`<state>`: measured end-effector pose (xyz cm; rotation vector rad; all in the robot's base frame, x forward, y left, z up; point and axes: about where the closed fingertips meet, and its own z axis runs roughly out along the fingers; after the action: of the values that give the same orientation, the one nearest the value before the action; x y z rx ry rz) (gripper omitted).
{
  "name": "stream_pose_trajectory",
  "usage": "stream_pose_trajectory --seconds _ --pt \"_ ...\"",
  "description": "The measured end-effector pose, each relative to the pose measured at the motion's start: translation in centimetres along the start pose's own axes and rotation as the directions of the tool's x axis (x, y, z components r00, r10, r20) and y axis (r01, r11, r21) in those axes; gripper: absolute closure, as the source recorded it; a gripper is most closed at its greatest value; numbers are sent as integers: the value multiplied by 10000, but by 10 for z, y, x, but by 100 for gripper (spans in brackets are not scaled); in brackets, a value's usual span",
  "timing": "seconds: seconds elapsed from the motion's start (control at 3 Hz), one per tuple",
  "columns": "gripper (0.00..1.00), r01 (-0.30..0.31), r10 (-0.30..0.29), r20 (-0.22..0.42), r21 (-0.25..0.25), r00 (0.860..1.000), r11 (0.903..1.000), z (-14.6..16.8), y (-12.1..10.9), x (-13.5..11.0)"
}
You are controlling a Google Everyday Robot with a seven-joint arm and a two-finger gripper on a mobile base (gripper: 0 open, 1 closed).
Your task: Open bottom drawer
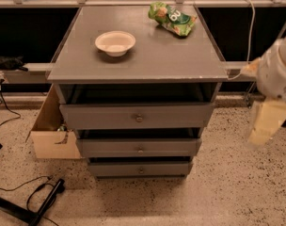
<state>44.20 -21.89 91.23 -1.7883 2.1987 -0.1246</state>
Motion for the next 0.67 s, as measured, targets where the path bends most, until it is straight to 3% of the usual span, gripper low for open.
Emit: stream_pose_trajectory --seconds 0.33,0.67 --pt "0 96 -98 -113 -215 9999 9997 71 26 25" --pt "0 -60 43 -235 -749 9997 9972 149 59 55"
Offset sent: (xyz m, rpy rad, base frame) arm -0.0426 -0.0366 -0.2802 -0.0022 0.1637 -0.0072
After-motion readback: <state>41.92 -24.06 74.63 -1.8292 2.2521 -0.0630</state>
